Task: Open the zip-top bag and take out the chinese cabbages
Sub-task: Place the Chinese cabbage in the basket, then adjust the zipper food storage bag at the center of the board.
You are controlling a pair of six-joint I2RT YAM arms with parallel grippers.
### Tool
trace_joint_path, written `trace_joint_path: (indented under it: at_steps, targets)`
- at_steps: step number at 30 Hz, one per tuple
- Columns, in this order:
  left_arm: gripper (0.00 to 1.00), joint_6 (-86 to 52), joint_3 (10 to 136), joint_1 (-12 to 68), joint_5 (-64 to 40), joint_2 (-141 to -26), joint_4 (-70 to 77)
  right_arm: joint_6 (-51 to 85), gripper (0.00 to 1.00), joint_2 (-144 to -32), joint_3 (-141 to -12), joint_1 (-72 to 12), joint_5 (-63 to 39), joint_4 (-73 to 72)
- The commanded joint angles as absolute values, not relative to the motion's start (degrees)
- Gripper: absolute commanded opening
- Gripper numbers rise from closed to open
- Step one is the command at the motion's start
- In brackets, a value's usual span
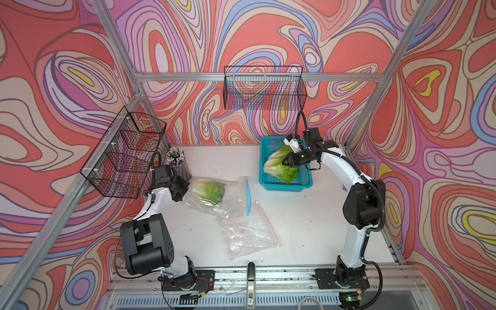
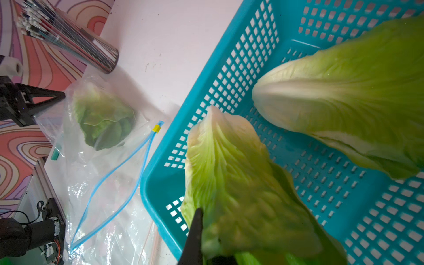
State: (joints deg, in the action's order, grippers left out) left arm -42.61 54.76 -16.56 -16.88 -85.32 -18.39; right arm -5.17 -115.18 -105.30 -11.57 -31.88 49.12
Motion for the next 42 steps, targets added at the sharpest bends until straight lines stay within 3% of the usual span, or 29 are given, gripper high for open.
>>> trace_joint_path:
  at_steps: [1, 12, 19, 23, 25, 31, 34, 37, 42]
  targets:
    - [0.0, -41.9, 56.3, -17.0, -17.1, -85.0, -18.4, -7.7, 0.0, -118.5, -108.8, -10.9, -30.7, 53.8]
    - [0.0, -42.3, 56.3, -17.0, -18.0, -85.2, -17.9, -2.9, 0.01, -124.8, -113.9, -10.7, -16.8, 54.2]
    - [0.0, -42.4, 56.2, -17.0, -18.4, -85.2, -17.7, -0.4, 0.41, -124.7, -116.2, -10.6, -8.3, 54.8]
    - [0.0, -42.7, 56.0, -17.0, -19.0, -85.1, -17.4, 1.0, 0.55, -120.9, -115.9, -10.7, -4.8, 53.3]
    - [0.0, -42.8, 55.9, -17.0, -19.5, -85.0, -17.0, 2.2, 0.57, -118.3, -115.1, -10.7, -5.1, 51.8]
    - [0.0, -42.5, 55.7, -17.0, -19.9, -84.3, -16.7, 5.2, 0.6, -109.2, -110.6, -14.8, -7.2, 45.4]
    - [0.0, -42.5, 55.5, -17.0, -20.2, -83.9, -16.3, 7.0, 0.55, -105.7, -107.5, -18.9, -11.3, 41.0]
    - [0.0, -42.3, 55.4, -17.0, -21.1, -83.8, -15.6, 11.1, 0.44, -103.6, -102.2, -22.7, -20.1, 33.9]
    - [0.0, -42.1, 55.0, -17.0, -21.9, -83.2, -15.6, 17.0, 0.41, -105.3, -95.9, -28.6, -27.7, 26.5]
